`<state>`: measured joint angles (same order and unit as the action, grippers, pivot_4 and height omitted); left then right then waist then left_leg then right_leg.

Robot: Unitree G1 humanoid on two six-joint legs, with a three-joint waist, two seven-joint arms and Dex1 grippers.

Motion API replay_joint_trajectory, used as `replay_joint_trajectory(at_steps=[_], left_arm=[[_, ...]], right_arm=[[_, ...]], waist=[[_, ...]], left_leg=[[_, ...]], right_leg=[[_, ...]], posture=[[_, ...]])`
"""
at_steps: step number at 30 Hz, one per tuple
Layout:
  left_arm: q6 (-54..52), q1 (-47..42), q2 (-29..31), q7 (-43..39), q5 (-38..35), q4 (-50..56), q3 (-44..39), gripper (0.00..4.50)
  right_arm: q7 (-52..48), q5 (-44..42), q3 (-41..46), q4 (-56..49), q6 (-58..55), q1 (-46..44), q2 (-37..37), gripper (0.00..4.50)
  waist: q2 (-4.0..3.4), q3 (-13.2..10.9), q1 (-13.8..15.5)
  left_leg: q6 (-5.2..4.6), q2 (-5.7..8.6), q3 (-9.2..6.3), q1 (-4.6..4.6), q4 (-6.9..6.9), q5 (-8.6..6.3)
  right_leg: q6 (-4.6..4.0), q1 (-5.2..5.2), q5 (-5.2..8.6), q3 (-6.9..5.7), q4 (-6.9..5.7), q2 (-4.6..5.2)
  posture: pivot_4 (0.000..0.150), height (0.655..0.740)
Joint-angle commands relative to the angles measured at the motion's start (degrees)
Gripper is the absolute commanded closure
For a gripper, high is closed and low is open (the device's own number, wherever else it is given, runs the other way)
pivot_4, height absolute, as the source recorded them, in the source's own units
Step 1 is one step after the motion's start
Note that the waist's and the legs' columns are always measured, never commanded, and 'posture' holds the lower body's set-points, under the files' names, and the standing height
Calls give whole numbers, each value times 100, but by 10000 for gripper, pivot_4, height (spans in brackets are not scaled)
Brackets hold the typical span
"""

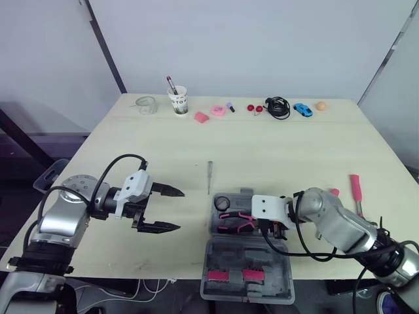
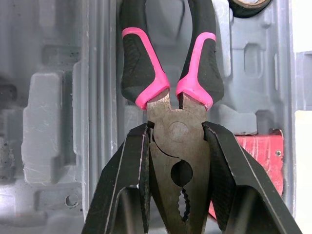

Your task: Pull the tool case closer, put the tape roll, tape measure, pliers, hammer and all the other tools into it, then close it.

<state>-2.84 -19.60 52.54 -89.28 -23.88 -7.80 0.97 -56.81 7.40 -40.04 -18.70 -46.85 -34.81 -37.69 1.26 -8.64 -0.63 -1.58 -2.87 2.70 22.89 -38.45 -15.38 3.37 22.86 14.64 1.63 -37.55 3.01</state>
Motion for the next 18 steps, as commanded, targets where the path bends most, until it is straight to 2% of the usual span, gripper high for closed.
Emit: replay_joint_trajectory(at_steps=[1, 17, 18], left_arm=[[52, -28, 76, -291, -25, 171, 28, 1355], [16, -46, 28, -181, -44, 191, 96, 1355], [21, -45, 20, -174, -40, 186, 99, 374]], right_arm=[[-44, 84, -9, -45, 51, -143, 55, 35303], [-79, 243, 45, 406, 627, -104, 366, 35303], [-136, 229, 36, 402, 633, -109, 347, 30303]], waist=[[0, 0, -3], [1, 0, -14], [1, 0, -15]], left_leg=[[0, 0, 0, 0, 0, 0], [0, 0, 0, -1, 0, 0], [0, -1, 0, -1, 0, 0]], right_leg=[[0, 1, 0, 0, -1, 0], [0, 1, 0, 0, -4, -1], [0, 2, 0, 0, -5, -1]], posture=[[1500, 7400], [1500, 7400], [1500, 7400]])
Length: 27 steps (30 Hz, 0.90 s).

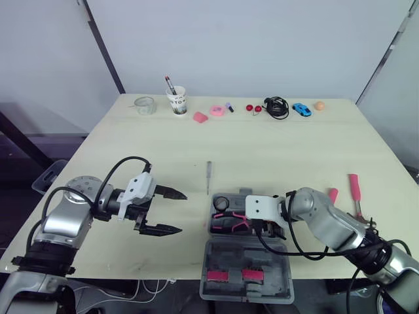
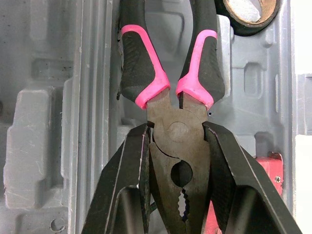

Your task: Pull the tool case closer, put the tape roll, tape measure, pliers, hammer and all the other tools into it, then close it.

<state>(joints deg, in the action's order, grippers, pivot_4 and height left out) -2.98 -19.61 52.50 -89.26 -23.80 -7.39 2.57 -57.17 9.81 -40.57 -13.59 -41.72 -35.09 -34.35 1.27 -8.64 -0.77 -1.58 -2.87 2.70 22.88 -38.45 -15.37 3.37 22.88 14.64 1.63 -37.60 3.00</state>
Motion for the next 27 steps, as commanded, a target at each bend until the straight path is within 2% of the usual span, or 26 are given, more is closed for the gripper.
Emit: replay_joint_trajectory(at_steps=[1, 2, 3, 4, 5, 7, 11, 15, 18, 19, 22, 23, 24, 26, 27], left_arm=[[39, -42, 18, -171, -48, 143, -60, 0], [37, -45, 13, -168, -48, 140, -59, 0], [33, -46, 9, -167, -50, 137, -60, 0], [34, -47, 3, -165, -49, 130, -59, 0], [35, -50, -1, -165, -47, 121, -59, 0], [43, -36, -5, -159, -43, 108, -64, 0], [43, 18, -16, -132, -48, 119, -80, 0], [53, 40, -43, -114, -54, 115, -83, 0], [62, 49, -51, -121, -55, 105, -88, 0], [61, 51, -51, -117, -52, 105, -91, 0], [51, 48, -54, -121, -63, 92, -104, 0], [61, 59, -57, -118, -59, 91, -104, 0], [65, 69, -59, -118, -61, 92, -106, 0], [73, 79, -60, -121, -62, 89, -110, 0], [81, 81, -58, -129, -60, 79, -112, 0]], right_arm=[[-159, -32, 88, -127, 105, -81, -9, 24995], [-205, -44, 95, -147, 87, -81, -28, 22393], [-222, -40, 112, -157, 86, -80, -35, 17414], [-173, -33, 176, -160, 92, -71, -12, 15780], [-136, -24, 222, -157, 99, -67, 10, 9484], [-279, -156, 329, -316, -38, -57, -50, 5043], [-432, -765, 921, -654, -279, 55, 11, 5043], [-313, -1294, 1420, -487, 86, 319, 338, 5043], [-269, -1495, 1669, -87, 799, 431, 541, 11645], [-234, -1432, 1650, 52, 971, 454, 520, 15142], [-80, -1500, 1737, 383, 1221, 503, 689, 29924], [-56, -1533, 1730, 538, 1345, 539, 777, 31263], [-41, -1535, 1708, 677, 1463, 570, 837, 37793], [-23, -1462, 1655, 928, 1670, 612, 900, 44762], [-13, -1428, 1642, 1037, 1757, 620, 926, 44762]], waist=[[0, 0, 0], [0, 0, 2], [0, 0, 4], [0, 0, 4], [0, 0, 4], [0, 0, 5], [0, 0, 9], [2, 1, 9], [2, 1, 8], [2, 1, 7], [2, 1, 7], [2, 1, 7], [2, 1, 6], [1, 1, 5], [1, 0, 4]], left_leg=[[0, 0, 0, 0, 0, 0], [0, 0, -1, 0, 0, 0], [0, 0, -1, 0, 0, 0], [0, 0, 0, 0, 0, 0], [0, 0, 0, 0, 0, 0], [0, 0, 0, 0, 0, 0], [0, -1, -1, 0, 0, 0], [0, -2, -1, 0, 0, 0], [0, -3, -1, 0, 0, 0], [0, -3, 0, 0, 0, 0], [0, -2, 1, 0, 0, 0], [0, -2, 0, 0, 0, 0], [0, -2, 0, 0, 1, 0], [0, -3, -1, -1, 1, 0], [0, -3, -1, 0, 1, 0]], right_leg=[[0, 1, 0, 0, -1, 0], [-1, 1, 0, 0, -1, 0], [-1, 1, 0, 0, -1, 0], [0, 1, 0, 0, -1, 0], [0, 1, 0, 0, -1, 0], [-1, 1, 0, 0, -1, 0], [0, 1, 0, 0, 0, 0], [0, 0, 0, -1, -1, 0], [0, -1, 0, -2, -1, -1], [0, -1, 0, -1, 0, -1], [0, -1, 0, -1, 0, -1], [0, -1, 0, -1, 0, -1], [0, -1, 0, -1, 0, -1], [0, -1, 0, -1, -1, -3], [0, -1, 0, -1, -1, -3]], posture=[[1500, 7400], [1500, 7400], [1500, 7400], [1500, 7400], [1500, 7400], [1500, 7400], [1500, 7400], [1500, 7400], [1500, 7400], [1500, 7400], [1500, 7400], [1500, 7400], [1500, 7400], [1500, 7400], [1500, 7400]])
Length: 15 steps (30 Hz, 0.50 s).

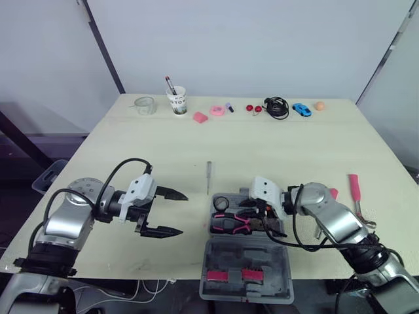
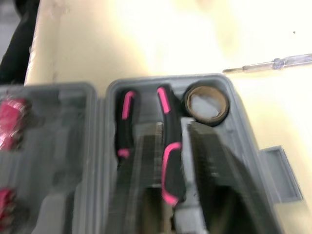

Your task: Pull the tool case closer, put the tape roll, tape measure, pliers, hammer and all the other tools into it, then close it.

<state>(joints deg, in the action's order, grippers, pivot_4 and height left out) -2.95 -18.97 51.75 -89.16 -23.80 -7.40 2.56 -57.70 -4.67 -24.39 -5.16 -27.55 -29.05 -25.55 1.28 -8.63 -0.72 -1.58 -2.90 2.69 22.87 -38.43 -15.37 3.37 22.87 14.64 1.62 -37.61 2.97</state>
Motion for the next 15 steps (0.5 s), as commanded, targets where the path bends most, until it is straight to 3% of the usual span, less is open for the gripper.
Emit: replay_joint_trajectory(at_steps=[1, 15], left_arm=[[88, 18, 18, -143, -55, 69, -113, 0], [236, 53, -15, -174, -38, -92, -123, 0]], right_arm=[[72, 38, 30, 324, 419, 25, 88, 44762], [66, 766, -561, 1940, 809, 369, 40, 44762]], waist=[[0, 0, -1], [3, 13, 2]], left_leg=[[0, 0, 1, 0, 0, 0], [0, -1, 3, -16, 0, 0]], right_leg=[[0, 0, 0, 1, 0, 0], [-1, -9, 1, 2, -3, 0]], posture=[[1500, 7400], [1500, 7400]])
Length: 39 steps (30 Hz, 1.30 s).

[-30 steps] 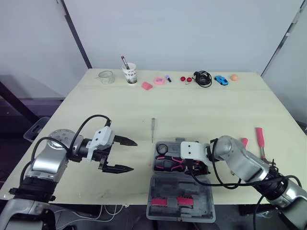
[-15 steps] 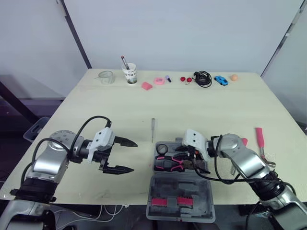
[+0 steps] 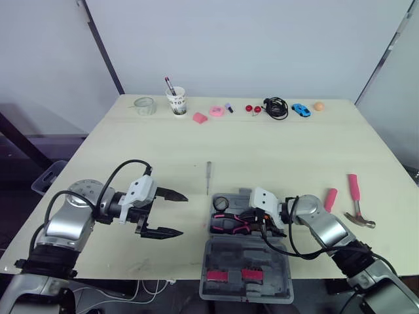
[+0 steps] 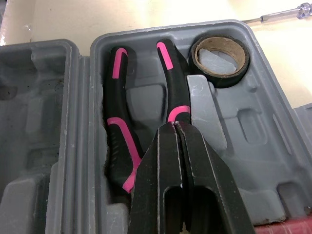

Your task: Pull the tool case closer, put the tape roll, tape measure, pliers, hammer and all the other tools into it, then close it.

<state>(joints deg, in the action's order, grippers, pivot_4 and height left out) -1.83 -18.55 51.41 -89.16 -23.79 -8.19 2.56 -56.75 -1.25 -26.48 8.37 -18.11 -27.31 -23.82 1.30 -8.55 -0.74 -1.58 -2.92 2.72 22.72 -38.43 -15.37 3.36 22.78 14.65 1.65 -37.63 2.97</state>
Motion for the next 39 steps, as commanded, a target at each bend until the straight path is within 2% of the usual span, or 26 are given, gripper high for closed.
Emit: replay_joint_trajectory(at_steps=[1, 7, 12, 14, 17, 21, 23, 34, 37, 38, 39], left_arm=[[128, 19, 24, -176, -42, -16, -126, 0], [167, 153, 32, -155, -79, 1, -165, 0], [145, 258, -28, -53, -137, 20, -228, 0], [132, 295, -69, 39, -160, -11, -283, 0], [-54, 349, -173, 255, -303, 10, -442, 0], [-238, 526, -234, 502, -344, 83, -620, 0], [-356, 637, -265, 663, -369, 132, -714, 0], [-494, 1574, -617, 1670, -498, 448, -1484, 0], [-506, 1774, -678, 1833, -518, 514, -1635, 0], [-479, 1868, -707, 1908, -506, 523, -1694, 0], [-456, 1977, -746, 1994, -509, 530, -1762, 0]], right_arm=[[-54, 490, -403, 660, -84, 177, -158, 44762], [-10, 708, -614, 1227, -415, 146, -52, 44762], [82, 629, -486, 1220, -84, 185, 2, 44762], [199, 344, -120, 923, 110, 229, 72, 44762], [310, -51, 383, 394, 356, 361, 118, 44762], [361, -749, 1190, -353, 612, 655, 146, 44762], [371, -944, 1471, -667, 635, 806, 51, 44762], [570, -1885, 3314, -1515, 890, 2164, -568, 44762], [653, -1933, 3614, -1562, 1042, 2509, -672, 37966], [747, -1987, 3783, -1658, 1045, 2669, -677, 31159], [814, -2046, 3970, -1756, 1050, 2869, -692, 29452]], waist=[[2, 10, 3], [21, 62, -2], [27, 98, 7], [25, 103, 8], [24, 101, 21], [-10, 63, 14], [-16, 57, 5], [-15, 49, 17], [-15, 48, 10], [-15, 47, -1], [-17, 47, -5]], left_leg=[[0, 0, 0, -1, 0, 0], [0, -3, 1, -23, 0, 0], [0, -13, 6, -45, 1, 0], [1, -15, 7, -85, 5, -1], [1, -18, 6, -85, 6, -1], [1, -14, 5, -54, 6, -1], [1, -16, 3, 0, 5, -1], [1, -19, 10, 12, 10, -1], [1, -19, 10, 10, 11, -1], [1, -20, 10, 9, 11, -1], [1, -21, 10, 5, 11, -1]], right_leg=[[0, -1, 0, 0, 0, 0], [-11, -13, 6, 0, -2, 0], [-30, -30, 17, 0, -7, -5], [-37, -70, 22, 0, -1, -4], [-39, -69, 23, -1, -2, -5], [-38, -42, 22, 9, -2, 0], [-18, 7, 10, 5, -5, -6], [-18, 22, 10, 6, -1, -7], [-36, 22, 20, 8, 0, -7], [-36, 22, 20, 9, 0, -8], [-36, 22, 20, 12, -2, -9]], posture=[[1500, 7400], [1500, 7400], [1500, 7400], [1500, 7400], [1500, 7400], [1500, 7400], [1500, 7400], [1500, 7400], [1500, 7400], [1500, 7400], [1500, 7400]])
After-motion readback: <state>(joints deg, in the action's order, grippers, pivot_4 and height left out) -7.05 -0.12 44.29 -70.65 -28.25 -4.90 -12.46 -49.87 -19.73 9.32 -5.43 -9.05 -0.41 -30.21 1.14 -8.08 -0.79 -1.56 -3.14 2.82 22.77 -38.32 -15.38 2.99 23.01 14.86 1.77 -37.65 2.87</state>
